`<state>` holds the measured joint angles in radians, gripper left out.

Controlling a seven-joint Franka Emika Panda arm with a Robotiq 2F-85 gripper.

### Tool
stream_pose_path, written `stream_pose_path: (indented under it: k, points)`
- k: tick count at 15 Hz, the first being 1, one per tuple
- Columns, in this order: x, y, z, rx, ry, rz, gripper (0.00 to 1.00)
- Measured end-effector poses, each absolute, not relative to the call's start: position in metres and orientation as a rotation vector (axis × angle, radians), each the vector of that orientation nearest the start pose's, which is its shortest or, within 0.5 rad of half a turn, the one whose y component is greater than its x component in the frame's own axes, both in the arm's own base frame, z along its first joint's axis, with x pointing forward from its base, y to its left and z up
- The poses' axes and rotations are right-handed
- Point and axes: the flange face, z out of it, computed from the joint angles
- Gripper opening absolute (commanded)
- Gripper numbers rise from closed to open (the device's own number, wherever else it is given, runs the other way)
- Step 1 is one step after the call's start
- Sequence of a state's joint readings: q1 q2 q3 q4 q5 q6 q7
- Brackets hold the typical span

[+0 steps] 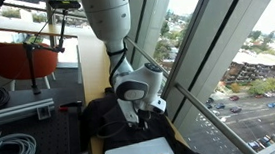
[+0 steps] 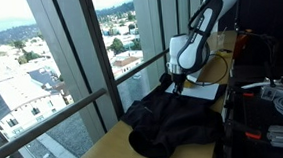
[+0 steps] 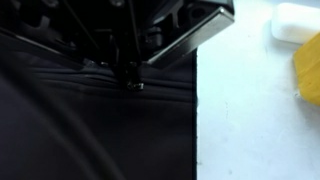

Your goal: Close the zip of the jersey

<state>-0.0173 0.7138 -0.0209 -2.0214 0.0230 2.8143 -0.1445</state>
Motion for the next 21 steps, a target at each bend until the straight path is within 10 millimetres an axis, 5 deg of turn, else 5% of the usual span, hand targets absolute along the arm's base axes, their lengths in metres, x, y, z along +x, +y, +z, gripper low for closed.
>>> stream_pose_path:
  k: [13,21]
  points:
    - [0.594,0.074,0.101,-3.182,-0.359,-0.149,0.02]
    - [0.583,0.162,0.09,-3.172,-0.493,-0.164,0.02]
